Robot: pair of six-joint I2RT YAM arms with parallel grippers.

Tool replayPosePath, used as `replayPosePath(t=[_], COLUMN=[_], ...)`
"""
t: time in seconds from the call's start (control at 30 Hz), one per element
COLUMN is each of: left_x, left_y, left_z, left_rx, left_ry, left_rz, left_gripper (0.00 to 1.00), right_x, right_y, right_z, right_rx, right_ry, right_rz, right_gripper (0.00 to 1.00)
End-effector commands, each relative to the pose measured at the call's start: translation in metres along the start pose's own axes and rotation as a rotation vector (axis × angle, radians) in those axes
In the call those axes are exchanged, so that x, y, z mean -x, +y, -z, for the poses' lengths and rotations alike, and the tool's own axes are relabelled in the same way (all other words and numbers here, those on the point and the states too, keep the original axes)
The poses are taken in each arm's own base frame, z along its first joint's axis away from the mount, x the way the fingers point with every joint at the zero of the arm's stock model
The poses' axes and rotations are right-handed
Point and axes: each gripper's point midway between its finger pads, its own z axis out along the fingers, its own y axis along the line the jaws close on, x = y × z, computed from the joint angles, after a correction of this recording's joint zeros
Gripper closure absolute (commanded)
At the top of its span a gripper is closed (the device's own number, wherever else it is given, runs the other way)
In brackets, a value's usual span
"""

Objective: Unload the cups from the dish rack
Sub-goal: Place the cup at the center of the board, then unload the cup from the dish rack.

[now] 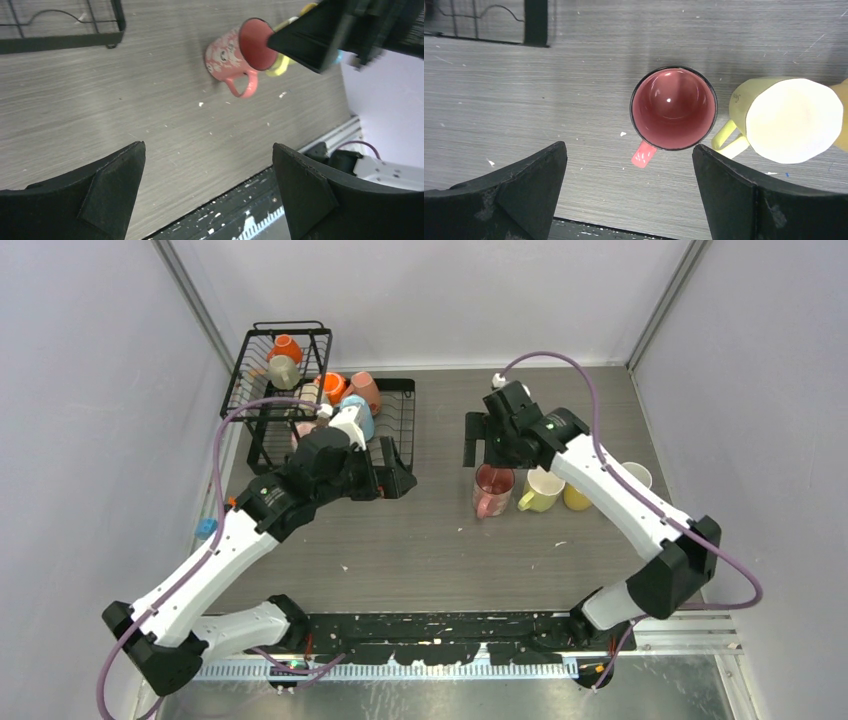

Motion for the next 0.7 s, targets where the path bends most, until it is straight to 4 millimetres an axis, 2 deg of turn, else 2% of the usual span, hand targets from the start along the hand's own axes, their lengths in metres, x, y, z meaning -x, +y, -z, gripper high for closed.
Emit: replayPosePath(t=[0.0,0.2,0.43,0.67], left_x=[0.029,0.058,0.097,0.130], left_y=[0.009,0.041,0.075,0.113], left_z=[-0.006,-0.032,-0.061,-0.102], left_rx=[0.113,0.365,0.638,0.786], left_ry=[-0.077,-0.125,-0.180,-0.152], left_rz=[-0.053,-0.117,-0.220,-0.224], left_gripper=[0.00,0.00,0.00,0.00], right_x=[0.027,0.035,0.035,0.031], right_y=[0.002,0.002,0.001,-0.004], right_z=[0.036,0.059,0.084,0.102], right_rx=[0.043,0.099,0.169,0.203], right_ry=[-0.154,-0.251,-0.321,-0.356], right_rz=[-0.066,-0.118,-0.169,-0.200], right_gripper=[0.00,0.00,0.00,0.00])
